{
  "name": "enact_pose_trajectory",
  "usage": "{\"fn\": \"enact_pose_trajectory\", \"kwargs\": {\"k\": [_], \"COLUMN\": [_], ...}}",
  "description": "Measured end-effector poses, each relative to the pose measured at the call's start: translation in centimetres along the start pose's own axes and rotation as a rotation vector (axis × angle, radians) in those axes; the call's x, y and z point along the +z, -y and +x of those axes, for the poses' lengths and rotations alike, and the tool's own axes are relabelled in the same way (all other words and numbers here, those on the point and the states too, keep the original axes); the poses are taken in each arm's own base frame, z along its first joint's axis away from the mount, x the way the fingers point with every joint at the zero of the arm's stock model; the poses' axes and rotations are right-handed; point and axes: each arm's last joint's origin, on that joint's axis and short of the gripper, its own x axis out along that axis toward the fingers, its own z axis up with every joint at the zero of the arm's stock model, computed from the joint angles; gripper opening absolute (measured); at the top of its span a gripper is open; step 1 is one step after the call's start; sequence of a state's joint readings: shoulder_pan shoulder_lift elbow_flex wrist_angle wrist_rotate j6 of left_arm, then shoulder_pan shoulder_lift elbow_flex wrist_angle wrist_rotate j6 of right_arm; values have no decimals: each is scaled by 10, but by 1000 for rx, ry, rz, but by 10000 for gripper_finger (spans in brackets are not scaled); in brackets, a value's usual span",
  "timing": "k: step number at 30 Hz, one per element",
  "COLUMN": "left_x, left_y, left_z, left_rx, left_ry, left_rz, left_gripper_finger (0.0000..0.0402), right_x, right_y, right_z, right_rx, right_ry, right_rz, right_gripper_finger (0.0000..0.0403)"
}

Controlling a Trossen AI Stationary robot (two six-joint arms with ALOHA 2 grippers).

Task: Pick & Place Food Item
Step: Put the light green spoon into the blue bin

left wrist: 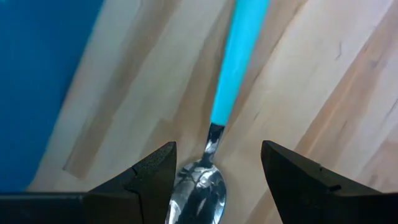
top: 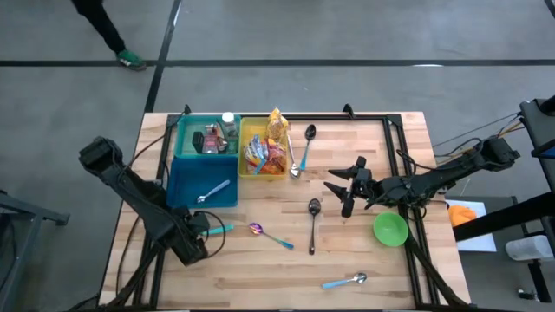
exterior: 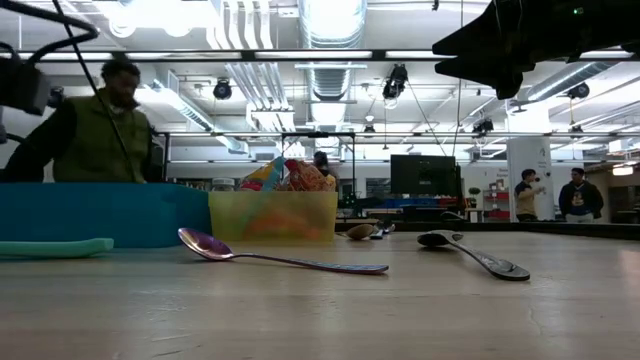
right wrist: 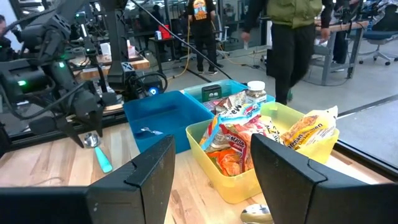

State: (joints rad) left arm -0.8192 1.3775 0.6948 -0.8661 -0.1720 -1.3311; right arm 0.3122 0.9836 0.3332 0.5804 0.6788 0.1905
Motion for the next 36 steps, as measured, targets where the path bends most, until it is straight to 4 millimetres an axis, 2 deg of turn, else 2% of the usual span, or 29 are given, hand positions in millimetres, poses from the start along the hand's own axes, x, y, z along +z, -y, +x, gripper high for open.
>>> {"fn": "enact_pose_trajectory", "kwargs": {"k": [13, 23, 27, 36], "left_x": [-11, -12, -12, -12], "left_y": [-26, -30, -30, -31], "left_z": [27, 28, 29, 29], "left_rx": [-124, -143, -138, -127], "left_ry": [29, 46, 53, 70], "left_rz": [20, 19, 26, 23], "left_gripper_finger": [236, 231, 198, 78], "right_x": [0, 0, 0, 0], "right_y": [0, 0, 0, 0], "right_z": [0, 0, 0, 0], "right_rx": [0, 0, 0, 0], "right_ry": [0, -1, -1, -1], "right_rz": [0, -1, -1, 0], "right_gripper_finger": [206, 206, 206, 206]}}
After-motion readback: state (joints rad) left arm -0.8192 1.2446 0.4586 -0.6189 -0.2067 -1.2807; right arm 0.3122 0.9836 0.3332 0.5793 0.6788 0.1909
